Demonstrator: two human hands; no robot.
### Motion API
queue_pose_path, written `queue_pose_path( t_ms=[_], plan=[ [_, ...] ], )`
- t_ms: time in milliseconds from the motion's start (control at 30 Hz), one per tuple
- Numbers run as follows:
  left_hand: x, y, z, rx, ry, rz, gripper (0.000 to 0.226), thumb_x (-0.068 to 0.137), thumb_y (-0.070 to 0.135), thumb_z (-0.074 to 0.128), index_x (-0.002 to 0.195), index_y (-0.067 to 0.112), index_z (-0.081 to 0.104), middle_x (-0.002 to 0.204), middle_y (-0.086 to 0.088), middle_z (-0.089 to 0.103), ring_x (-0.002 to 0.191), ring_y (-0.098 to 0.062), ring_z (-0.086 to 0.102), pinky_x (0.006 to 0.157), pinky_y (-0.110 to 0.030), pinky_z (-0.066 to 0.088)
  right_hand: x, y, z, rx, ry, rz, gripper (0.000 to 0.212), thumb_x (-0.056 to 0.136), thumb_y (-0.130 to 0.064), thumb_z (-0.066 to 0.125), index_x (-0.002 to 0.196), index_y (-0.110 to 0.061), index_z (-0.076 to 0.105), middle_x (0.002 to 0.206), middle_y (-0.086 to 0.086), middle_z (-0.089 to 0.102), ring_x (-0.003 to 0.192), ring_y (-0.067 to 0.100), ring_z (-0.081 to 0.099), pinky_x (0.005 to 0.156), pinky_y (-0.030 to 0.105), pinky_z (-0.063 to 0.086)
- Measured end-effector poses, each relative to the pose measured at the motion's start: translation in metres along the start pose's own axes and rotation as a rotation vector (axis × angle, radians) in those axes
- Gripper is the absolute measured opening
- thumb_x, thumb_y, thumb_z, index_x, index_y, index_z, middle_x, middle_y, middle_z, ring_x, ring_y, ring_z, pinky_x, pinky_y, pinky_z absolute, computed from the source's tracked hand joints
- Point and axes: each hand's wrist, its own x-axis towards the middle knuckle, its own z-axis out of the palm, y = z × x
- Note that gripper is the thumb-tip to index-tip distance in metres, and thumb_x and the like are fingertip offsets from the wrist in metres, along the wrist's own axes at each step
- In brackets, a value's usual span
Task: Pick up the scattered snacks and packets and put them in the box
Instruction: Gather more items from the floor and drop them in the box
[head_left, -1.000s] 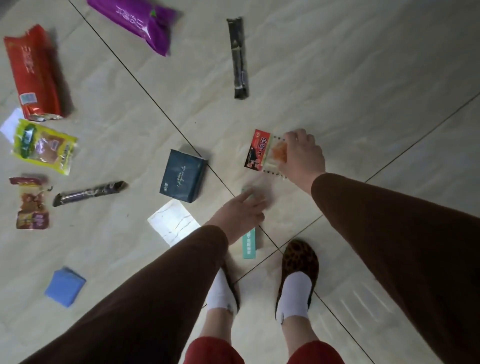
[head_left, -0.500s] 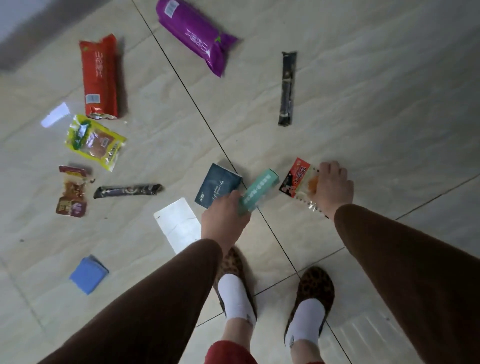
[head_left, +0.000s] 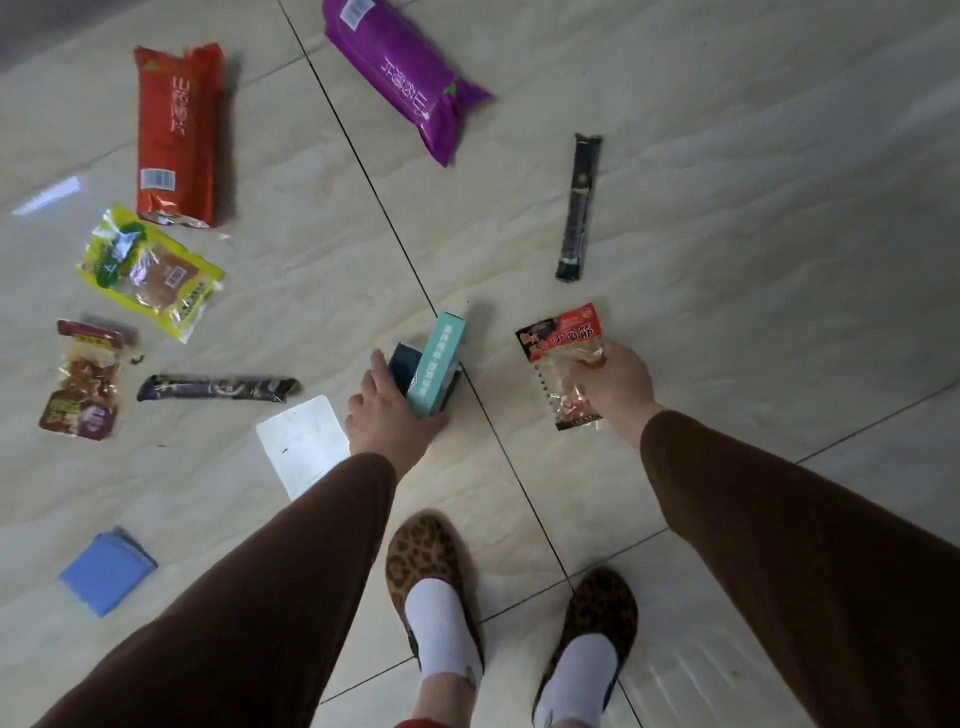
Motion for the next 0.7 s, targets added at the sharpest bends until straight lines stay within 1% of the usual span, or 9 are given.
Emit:
queue_pose_path(
  t_ms=[100,233,300,400,467,533,600,633,700],
  plan=[
    [0.004,0.007,-0.004,0.133,-0.127,-0.086,0.119,0.073,0.059,0.073,0.155,0.027,-0.008,0.138,-0.015,0.045,0.122,-0.038,0.046,0.097,-0.053,0.039,0.005,-0.037,-0.02,0.217,-0.037,-0.015,0.008,0.091,-0.02,0.071,0.084,-0.022,0.068,0.075,-0.009,0.067,0.052,-0.002,0.063,0.048,0.012,0.048],
    [0.014,0.013,-0.011,0.162,-0.174,-0.115,0.131,0.069,0.047,0.082,0.153,0.025,-0.016,0.128,-0.016,0.054,0.121,-0.036,0.045,0.092,-0.049,0.04,0.029,-0.074,-0.037,0.386,0.008,0.046,0.01,0.086,-0.022,0.077,0.093,-0.017,0.072,0.086,0.002,0.075,0.06,0.006,0.071,0.05,0.017,0.052],
    [0.02,0.014,-0.01,0.149,-0.152,-0.128,0.125,0.064,0.047,0.084,0.152,0.018,0.0,0.126,-0.013,0.055,0.121,-0.034,0.044,0.091,-0.048,0.039,0.057,-0.087,-0.034,0.387,0.094,0.052,0.022,0.077,-0.034,0.08,0.089,-0.017,0.075,0.09,0.009,0.074,0.063,0.013,0.074,0.053,0.022,0.056],
    [0.025,0.01,-0.005,0.163,-0.077,-0.061,0.089,0.06,0.049,0.079,0.13,0.014,0.037,0.121,-0.005,0.051,0.113,-0.028,0.042,0.09,-0.04,0.039,0.149,-0.064,-0.002,0.211,0.202,0.056,0.053,0.055,-0.062,0.07,0.084,-0.018,0.07,0.081,0.007,0.072,0.072,0.027,0.074,0.064,0.039,0.063],
    [0.03,0.006,-0.003,0.155,-0.057,0.008,0.077,0.06,0.049,0.077,0.12,0.015,0.041,0.114,0.0,0.047,0.108,-0.025,0.042,0.089,-0.037,0.04,0.169,-0.075,0.008,0.178,0.229,0.085,0.059,0.058,-0.055,0.072,0.102,-0.016,0.061,0.1,0.012,0.069,0.085,0.032,0.073,0.071,0.046,0.063],
    [0.033,0.003,-0.004,0.116,-0.065,0.046,0.074,0.061,0.048,0.075,0.118,0.019,0.038,0.11,0.003,0.047,0.102,-0.023,0.048,0.084,-0.037,0.043,0.147,-0.103,0.005,0.174,0.276,0.07,0.061,0.075,-0.032,0.074,0.122,-0.014,0.04,0.118,0.015,0.061,0.094,0.035,0.07,0.076,0.049,0.061],
    [0.035,0.004,-0.007,0.103,-0.094,0.063,0.071,0.062,0.048,0.074,0.116,0.022,0.035,0.107,0.004,0.052,0.095,-0.022,0.052,0.081,-0.038,0.045,0.128,-0.117,0.004,0.129,0.256,0.081,0.065,0.085,-0.018,0.068,0.136,-0.024,0.027,0.124,0.014,0.061,0.094,0.034,0.071,0.075,0.049,0.062],
    [0.035,0.006,-0.01,0.096,-0.107,0.062,0.069,0.063,0.047,0.074,0.114,0.023,0.034,0.106,0.004,0.054,0.092,-0.022,0.053,0.08,-0.038,0.046,0.126,-0.116,0.005,0.108,0.211,0.094,0.066,0.087,-0.015,0.066,0.139,-0.024,0.027,0.124,0.014,0.063,0.09,0.032,0.072,0.071,0.047,0.063],
    [0.031,0.011,-0.017,0.066,-0.121,0.06,0.066,0.064,0.045,0.074,0.11,0.024,0.032,0.104,0.003,0.056,0.09,-0.023,0.052,0.08,-0.038,0.046,0.122,-0.115,0.007,0.071,0.104,0.094,0.041,0.088,-0.015,0.069,0.123,-0.014,0.048,0.107,0.012,0.071,0.072,0.026,0.075,0.058,0.04,0.063]
  ],
)
